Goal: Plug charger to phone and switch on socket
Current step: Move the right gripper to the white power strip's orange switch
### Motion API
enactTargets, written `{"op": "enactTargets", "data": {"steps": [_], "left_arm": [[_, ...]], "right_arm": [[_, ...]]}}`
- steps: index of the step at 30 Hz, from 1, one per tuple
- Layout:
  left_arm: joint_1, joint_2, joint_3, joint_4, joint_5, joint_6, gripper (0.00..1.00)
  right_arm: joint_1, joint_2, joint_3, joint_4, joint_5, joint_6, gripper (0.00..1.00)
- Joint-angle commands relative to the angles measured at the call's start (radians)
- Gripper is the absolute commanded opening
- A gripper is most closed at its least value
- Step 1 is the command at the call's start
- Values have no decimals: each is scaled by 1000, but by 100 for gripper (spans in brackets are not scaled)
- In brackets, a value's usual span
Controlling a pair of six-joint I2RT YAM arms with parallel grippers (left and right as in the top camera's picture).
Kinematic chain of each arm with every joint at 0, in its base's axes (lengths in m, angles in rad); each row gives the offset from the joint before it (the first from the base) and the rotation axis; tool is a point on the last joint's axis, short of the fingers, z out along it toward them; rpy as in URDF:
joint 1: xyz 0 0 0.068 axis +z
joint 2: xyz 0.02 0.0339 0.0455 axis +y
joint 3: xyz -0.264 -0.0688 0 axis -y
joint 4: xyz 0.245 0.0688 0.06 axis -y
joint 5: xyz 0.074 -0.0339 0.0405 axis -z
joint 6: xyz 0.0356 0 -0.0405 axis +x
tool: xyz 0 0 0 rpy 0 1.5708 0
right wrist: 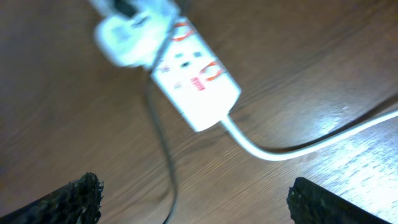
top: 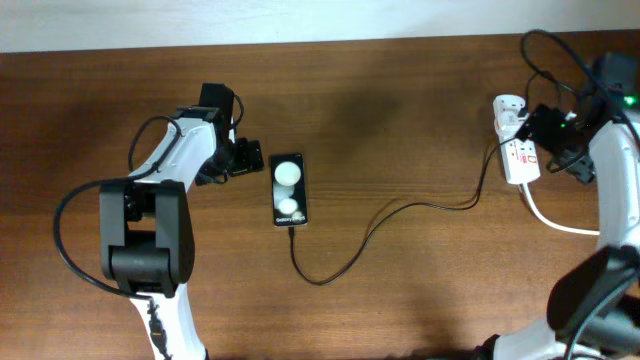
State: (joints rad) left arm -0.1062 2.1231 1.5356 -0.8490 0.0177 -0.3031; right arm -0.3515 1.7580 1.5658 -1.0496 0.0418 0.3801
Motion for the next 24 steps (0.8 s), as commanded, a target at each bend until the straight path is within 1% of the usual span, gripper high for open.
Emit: {"op": "enactTargets", "data": {"steps": [1,4,8,10,14,16,18,21,24], "left_arm": [[-2,7,17,-1,-7,4,99],[-2,7,17,-1,-7,4,99],[-2,7,17,-1,-7,4,99],[-2,7,17,-1,-7,4,99],[-2,7,17,-1,-7,4,99],[-2,7,17,-1,-7,4,99],[-2,7,17,-1,-7,4,99],[-2,7,17,-1,-7,4,99],[-2,7,17,-1,-7,4,99]], "right_arm": [[-78,121,3,57,23,-10,99],[-114,246,3,155,22,-10,99],[-114,383,3,275,3,-10,99],[-113,422,3,338,-32,-9,99],[-113,433,3,427,-38,-8,99],[-113,433,3,437,-38,-6,99],[-113,449,3,441,-80,45,99],[-113,467,3,457,-179,47,99],[-113,468,3,463,-193,47,99]]}}
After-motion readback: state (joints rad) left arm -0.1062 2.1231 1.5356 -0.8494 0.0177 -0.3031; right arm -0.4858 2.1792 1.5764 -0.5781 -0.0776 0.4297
